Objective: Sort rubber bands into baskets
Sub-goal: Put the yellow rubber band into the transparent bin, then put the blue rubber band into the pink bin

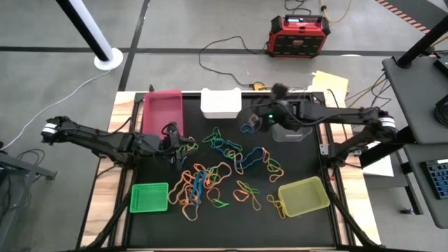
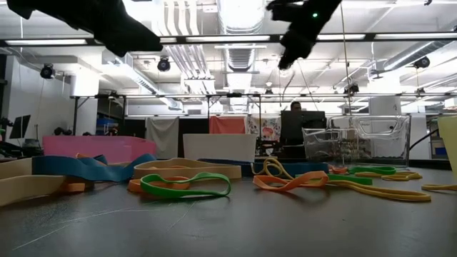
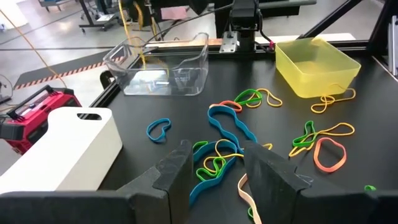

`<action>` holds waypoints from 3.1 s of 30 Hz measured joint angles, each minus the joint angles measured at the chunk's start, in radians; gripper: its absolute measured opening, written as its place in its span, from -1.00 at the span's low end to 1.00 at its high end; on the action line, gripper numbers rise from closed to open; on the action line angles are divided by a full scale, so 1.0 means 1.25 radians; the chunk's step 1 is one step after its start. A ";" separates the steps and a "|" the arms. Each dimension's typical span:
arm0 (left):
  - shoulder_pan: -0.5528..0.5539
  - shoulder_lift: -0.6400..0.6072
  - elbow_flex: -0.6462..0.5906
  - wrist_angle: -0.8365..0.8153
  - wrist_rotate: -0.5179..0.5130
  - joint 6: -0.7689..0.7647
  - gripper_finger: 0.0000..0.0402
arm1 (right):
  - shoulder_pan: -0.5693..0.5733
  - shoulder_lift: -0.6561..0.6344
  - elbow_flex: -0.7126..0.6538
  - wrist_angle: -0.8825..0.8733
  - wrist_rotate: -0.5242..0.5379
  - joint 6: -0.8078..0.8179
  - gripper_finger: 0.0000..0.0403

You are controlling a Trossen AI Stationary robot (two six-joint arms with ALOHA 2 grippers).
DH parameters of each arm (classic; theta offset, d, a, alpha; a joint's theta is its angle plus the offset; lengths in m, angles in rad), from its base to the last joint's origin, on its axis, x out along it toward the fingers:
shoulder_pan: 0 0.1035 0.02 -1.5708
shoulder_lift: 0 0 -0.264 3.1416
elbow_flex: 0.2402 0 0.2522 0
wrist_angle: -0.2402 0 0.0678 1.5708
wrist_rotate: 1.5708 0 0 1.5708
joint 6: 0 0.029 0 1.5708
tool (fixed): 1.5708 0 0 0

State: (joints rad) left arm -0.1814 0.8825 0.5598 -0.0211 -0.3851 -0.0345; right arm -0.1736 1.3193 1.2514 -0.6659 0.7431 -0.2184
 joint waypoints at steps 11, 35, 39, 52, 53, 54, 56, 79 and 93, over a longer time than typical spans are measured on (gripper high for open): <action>0.000 0.000 0.000 0.049 0.000 0.040 -0.35 | -0.102 -0.058 -0.023 -0.212 0.245 0.406 -0.96; 0.000 0.000 0.000 0.075 0.001 0.048 -0.35 | -0.270 0.012 -0.023 -0.293 -0.054 0.537 -0.24; 0.000 0.001 0.000 0.077 0.001 0.038 -0.35 | -0.201 -0.030 -0.027 -0.266 -0.077 0.512 -0.12; 0.000 0.142 0.000 0.179 0.003 0.042 -0.35 | 0.206 -0.154 -0.294 0.192 -0.287 0.316 -0.14; 0.000 0.154 0.002 0.178 0.003 0.042 -0.35 | 0.232 -0.156 -0.319 0.229 -0.287 0.314 -0.15; 0.001 0.168 0.008 0.177 0.003 0.043 -0.35 | 0.254 -0.156 -0.341 0.265 -0.287 0.314 -0.15; 0.001 0.198 0.024 0.178 0.003 0.057 -0.35 | 0.287 -0.154 -0.381 0.323 -0.286 0.315 -0.15; 0.187 0.635 0.249 0.023 0.192 0.317 -0.35 | 0.358 -0.179 -0.432 0.429 -0.287 0.355 -0.14; 0.241 0.737 0.259 0.049 0.240 0.371 -0.35 | 0.357 -0.180 -0.432 0.423 -0.287 0.355 -0.14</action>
State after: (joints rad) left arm 0.1197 1.8042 0.8833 0.0405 -0.0845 0.4297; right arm 0.2729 1.0946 0.7113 -0.1372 0.3843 0.2260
